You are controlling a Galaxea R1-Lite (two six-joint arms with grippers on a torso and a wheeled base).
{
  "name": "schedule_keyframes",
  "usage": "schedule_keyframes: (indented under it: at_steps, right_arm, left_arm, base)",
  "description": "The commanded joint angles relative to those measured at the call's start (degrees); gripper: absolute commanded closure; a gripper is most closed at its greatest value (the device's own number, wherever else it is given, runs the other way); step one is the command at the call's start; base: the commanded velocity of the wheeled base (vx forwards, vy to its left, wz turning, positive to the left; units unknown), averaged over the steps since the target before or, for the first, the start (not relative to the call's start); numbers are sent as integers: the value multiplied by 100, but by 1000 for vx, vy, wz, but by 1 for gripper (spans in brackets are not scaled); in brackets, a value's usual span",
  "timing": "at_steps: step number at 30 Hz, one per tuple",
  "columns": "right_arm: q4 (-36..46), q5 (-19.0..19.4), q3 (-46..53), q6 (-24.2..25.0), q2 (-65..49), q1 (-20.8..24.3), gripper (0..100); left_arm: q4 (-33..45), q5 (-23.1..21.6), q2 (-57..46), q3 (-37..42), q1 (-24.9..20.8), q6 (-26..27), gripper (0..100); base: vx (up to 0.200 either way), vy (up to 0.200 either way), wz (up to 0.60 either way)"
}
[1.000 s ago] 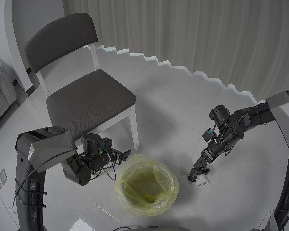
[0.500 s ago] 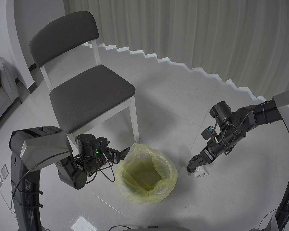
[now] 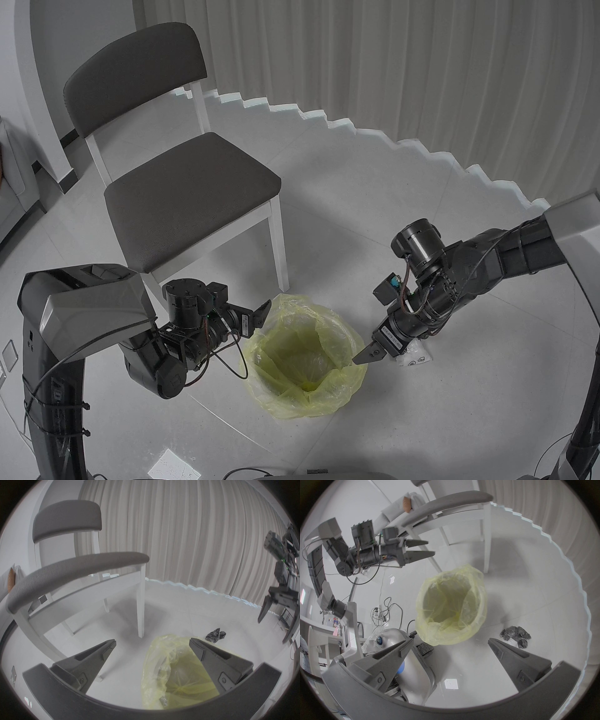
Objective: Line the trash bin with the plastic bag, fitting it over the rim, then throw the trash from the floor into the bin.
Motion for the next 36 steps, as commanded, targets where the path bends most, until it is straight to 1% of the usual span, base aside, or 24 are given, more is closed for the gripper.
schedule_keyframes:
  at_steps: [1,5,10,11,17,25,31,32,36]
  right_arm:
    - [-159,39,-13,-32,293,227,0]
    - [-361,30,-13,-41,531,359,0]
    - [-370,30,-4,-103,680,438,0]
    - [-388,30,-22,-164,856,499,0]
    - [-607,30,-101,-173,1260,640,0]
    - [-581,21,-408,-173,1656,789,0]
    - [-546,12,-444,-296,1752,816,0]
    - [-546,3,-444,-314,1770,816,100]
    - [-537,-41,-435,-305,1814,833,100]
  left_arm:
    - [-101,15,-115,9,-90,10,0]
    - [-162,15,-229,70,-125,2,0]
    - [-180,15,-273,88,-178,2,0]
    - [-259,15,-326,132,-204,2,0]
    - [-312,15,-387,193,-257,2,0]
    - [-461,6,-370,281,-239,-25,0]
    - [-479,-20,-273,237,-230,-42,0]
    - [-479,-29,-247,220,-230,-42,0]
    - [-488,-29,-194,202,-230,-51,0]
  base:
    - [0,0,0]
    - [0,0,0]
    - [0,0,0]
    - [0,0,0]
    - [0,0,0]
    - [0,0,0]
    - [0,0,0]
    - [0,0,0]
    - [0,0,0]
